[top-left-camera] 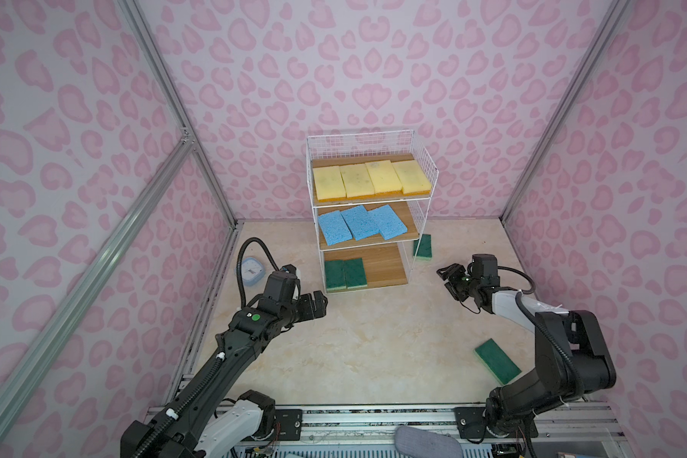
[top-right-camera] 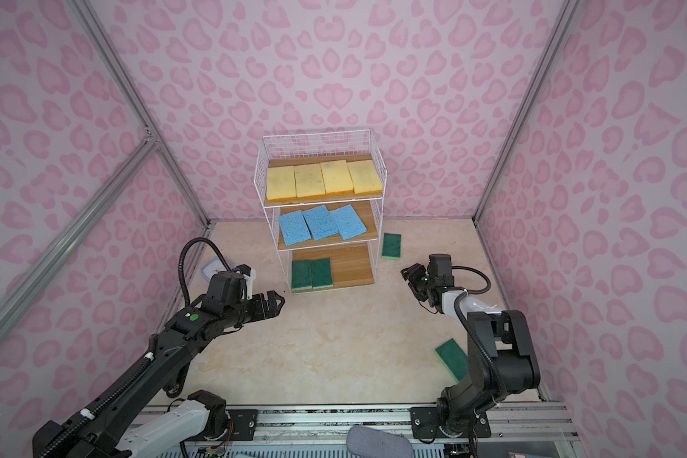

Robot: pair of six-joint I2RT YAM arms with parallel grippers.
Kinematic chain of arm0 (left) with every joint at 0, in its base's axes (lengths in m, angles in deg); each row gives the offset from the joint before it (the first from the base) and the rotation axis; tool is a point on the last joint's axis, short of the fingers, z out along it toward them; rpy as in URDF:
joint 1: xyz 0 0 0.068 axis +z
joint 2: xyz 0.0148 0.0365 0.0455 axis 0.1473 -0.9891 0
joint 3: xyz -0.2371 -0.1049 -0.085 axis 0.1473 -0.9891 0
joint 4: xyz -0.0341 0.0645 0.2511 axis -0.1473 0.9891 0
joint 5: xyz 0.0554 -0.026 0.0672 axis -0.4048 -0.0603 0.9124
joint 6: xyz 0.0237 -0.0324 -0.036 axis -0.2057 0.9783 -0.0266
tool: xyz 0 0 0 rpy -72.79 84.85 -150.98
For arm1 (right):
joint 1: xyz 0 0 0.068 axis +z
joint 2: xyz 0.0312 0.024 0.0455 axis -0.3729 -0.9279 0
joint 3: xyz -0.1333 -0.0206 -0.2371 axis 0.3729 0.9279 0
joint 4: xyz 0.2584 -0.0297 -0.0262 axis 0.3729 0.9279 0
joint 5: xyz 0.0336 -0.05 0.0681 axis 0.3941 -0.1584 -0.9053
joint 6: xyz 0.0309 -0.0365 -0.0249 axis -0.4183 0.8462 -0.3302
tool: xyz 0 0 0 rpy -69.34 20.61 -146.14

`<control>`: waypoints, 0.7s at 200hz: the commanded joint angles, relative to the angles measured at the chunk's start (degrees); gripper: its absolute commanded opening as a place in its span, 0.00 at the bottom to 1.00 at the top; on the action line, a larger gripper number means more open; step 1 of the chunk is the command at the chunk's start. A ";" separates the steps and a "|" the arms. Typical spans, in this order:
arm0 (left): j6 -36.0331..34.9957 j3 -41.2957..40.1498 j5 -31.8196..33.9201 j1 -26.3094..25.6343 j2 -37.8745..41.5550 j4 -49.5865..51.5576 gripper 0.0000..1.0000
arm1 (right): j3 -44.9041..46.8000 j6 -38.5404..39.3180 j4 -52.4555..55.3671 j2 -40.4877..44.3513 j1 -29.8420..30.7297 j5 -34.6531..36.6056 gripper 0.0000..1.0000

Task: Arrange cleaning sponges on a shelf
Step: Pick up the cleaning sponge from the top-right of the table.

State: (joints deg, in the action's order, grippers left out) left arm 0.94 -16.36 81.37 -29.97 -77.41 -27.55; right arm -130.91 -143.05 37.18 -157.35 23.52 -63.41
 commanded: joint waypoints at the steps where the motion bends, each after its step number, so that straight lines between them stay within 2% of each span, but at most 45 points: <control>1: -0.94 1.85 1.45 0.03 -1.27 -0.89 0.98 | -6.75 2.59 0.71 -6.51 -0.30 -1.17 0.60; 60: -2.28 2.87 2.45 0.22 -2.71 -0.28 0.98 | -25.92 7.78 10.70 -22.21 -0.32 1.08 0.54; 97: -2.89 3.06 2.53 0.40 -3.50 -0.28 0.98 | -33.71 9.37 14.85 -28.27 0.28 1.50 0.49; 140: -2.91 2.34 2.36 0.58 -3.43 -0.51 0.97 | -42.19 11.39 21.26 -32.96 1.48 3.89 0.46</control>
State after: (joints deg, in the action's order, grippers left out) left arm -1.23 -14.11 83.29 -29.53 -80.90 -27.50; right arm -170.45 -133.43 53.88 -188.41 24.62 -61.34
